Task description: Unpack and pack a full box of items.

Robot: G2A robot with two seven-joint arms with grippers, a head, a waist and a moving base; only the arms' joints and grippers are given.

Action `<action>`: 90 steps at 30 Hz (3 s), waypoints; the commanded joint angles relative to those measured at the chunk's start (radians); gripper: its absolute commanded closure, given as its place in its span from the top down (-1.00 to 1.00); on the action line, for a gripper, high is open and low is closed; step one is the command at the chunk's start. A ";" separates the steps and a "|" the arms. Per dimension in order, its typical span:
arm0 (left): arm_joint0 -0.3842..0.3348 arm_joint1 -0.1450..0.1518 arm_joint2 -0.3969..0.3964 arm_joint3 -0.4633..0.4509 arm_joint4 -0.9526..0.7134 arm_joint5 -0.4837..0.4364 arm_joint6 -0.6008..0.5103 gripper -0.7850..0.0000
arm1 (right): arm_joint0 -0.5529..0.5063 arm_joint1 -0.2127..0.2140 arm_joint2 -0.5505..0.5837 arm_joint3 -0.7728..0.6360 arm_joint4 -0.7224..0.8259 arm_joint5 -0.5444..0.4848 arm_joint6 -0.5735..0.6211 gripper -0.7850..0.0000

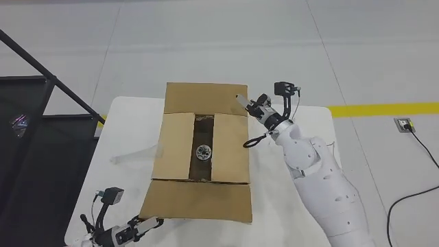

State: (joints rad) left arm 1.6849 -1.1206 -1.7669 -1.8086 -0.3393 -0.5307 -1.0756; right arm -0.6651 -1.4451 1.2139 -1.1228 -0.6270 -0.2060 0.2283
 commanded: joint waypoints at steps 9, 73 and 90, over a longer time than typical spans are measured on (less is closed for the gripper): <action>-0.043 -0.010 0.041 -0.060 0.038 0.036 0.263 1.00 | 0.176 -0.039 -0.054 0.386 0.140 -0.138 -0.050 1.00; -0.231 -0.033 0.218 0.015 0.348 0.231 0.789 1.00 | -0.021 0.065 0.005 -0.021 0.671 0.074 0.813 1.00; -0.257 -0.039 0.117 0.366 -0.117 0.241 0.659 1.00 | 0.021 0.064 -0.066 -0.007 0.650 0.045 0.777 1.00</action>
State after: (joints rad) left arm 1.4564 -1.1586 -1.6557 -1.4780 -0.4286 -0.2931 -0.4031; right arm -0.6451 -1.3806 1.1517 -1.1334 0.0238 -0.1604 1.0073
